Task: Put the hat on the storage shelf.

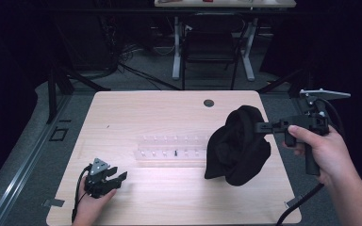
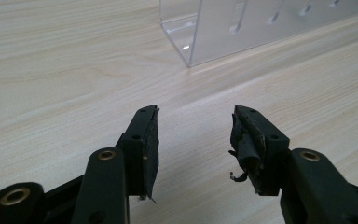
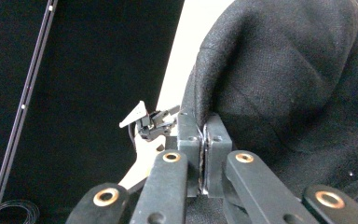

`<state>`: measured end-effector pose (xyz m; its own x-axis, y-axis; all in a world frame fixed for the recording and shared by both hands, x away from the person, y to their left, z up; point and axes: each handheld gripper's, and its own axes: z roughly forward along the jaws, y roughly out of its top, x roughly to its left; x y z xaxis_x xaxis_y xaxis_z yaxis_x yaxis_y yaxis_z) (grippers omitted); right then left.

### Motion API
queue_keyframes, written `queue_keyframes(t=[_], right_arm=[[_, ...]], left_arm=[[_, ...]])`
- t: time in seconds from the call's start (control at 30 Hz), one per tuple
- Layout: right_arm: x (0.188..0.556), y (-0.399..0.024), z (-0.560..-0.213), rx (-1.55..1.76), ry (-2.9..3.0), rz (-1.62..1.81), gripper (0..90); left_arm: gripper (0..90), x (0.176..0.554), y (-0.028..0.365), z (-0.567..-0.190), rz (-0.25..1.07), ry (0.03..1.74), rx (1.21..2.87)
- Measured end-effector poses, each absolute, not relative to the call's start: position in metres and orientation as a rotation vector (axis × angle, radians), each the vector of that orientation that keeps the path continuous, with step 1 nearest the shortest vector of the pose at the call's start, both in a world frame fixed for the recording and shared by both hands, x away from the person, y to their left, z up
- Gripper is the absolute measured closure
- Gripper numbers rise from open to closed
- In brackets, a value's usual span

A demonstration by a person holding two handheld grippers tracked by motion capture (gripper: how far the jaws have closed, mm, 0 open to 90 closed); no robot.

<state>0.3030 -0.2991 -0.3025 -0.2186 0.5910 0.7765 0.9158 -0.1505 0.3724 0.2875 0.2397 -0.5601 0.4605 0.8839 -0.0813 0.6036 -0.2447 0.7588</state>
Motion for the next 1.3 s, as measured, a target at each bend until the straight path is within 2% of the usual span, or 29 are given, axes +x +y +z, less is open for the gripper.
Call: queue_keyframes(t=[0.63, 1.3], right_arm=[[0.322, -0.286, -0.28, -1.674, -1.79, -1.36, 88.7], [0.36, -0.25, -0.287, -1.6, -1.81, -1.365, 88.7]], left_arm=[[51.7, 0.288, 0.24, -0.56, 0.47, 1.241, 1.952], [51.7, 0.289, 0.24, -0.56, 0.471, 1.237, 1.955]])
